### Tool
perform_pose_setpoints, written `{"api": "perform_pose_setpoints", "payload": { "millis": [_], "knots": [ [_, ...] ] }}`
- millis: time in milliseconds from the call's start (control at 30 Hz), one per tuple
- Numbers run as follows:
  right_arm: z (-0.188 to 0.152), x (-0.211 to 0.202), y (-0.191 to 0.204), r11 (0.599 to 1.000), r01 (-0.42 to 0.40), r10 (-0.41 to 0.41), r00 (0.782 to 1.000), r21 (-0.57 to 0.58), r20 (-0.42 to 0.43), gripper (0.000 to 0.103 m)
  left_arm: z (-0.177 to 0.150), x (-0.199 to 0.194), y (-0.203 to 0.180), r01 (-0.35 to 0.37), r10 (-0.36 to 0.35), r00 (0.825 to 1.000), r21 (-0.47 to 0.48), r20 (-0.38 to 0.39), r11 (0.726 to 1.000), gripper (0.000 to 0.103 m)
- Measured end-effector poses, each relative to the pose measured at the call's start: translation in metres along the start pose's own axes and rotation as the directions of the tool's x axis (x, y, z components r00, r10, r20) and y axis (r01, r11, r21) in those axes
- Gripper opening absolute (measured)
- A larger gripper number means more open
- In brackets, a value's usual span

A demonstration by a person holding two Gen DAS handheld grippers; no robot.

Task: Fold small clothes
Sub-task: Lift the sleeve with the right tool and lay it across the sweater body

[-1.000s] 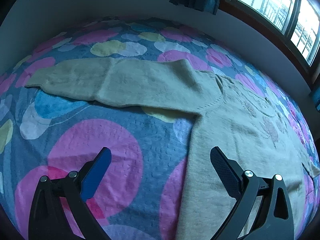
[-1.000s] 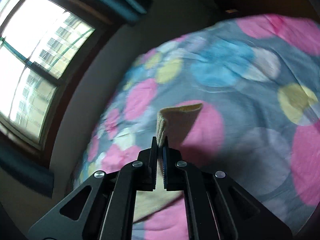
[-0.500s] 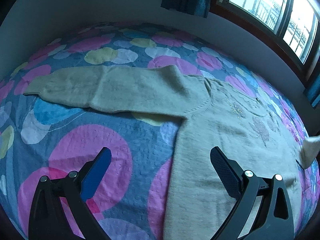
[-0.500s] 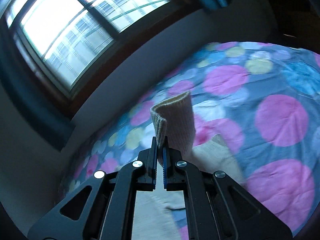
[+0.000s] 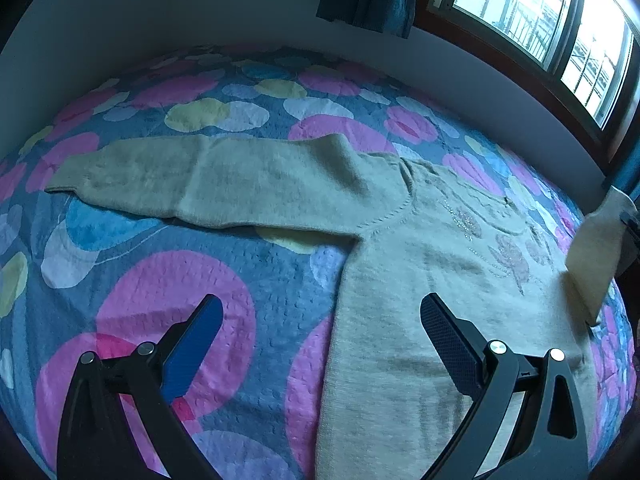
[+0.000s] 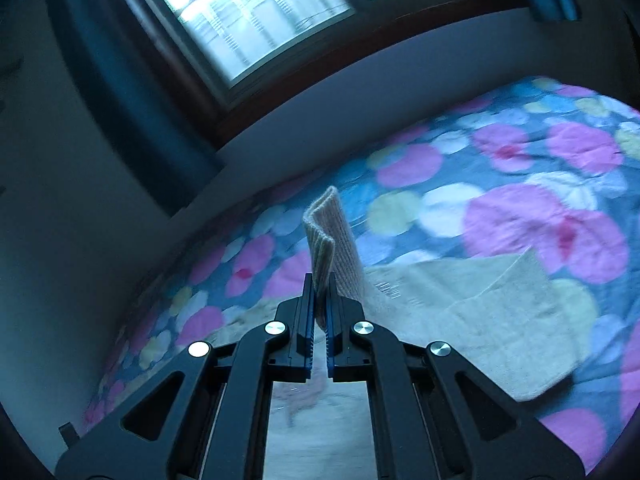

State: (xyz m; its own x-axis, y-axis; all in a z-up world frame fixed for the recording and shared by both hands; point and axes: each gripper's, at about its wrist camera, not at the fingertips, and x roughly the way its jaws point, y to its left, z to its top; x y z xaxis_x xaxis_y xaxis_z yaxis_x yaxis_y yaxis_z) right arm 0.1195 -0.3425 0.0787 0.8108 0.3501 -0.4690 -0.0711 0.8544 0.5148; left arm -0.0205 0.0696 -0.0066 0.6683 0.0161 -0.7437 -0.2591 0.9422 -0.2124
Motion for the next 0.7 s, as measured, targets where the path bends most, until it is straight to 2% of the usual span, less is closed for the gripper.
{"api": "perform_pose_setpoints", "payload": {
  "millis": [333, 700],
  "knots": [
    [-0.039, 0.049, 0.071, 0.994, -0.08, 0.072, 0.992, -0.077, -0.103, 0.004, -0.001, -0.001, -0.003, 0.006, -0.006, 1.0, 0.002, -0.003, 1.0, 0.099],
    [-0.08, 0.1, 0.107, 0.985, -0.123, 0.092, 0.968, -0.121, -0.233, 0.004, -0.001, -0.001, -0.003, 0.009, -0.009, 1.0, -0.001, -0.005, 1.0, 0.099]
  ]
}}
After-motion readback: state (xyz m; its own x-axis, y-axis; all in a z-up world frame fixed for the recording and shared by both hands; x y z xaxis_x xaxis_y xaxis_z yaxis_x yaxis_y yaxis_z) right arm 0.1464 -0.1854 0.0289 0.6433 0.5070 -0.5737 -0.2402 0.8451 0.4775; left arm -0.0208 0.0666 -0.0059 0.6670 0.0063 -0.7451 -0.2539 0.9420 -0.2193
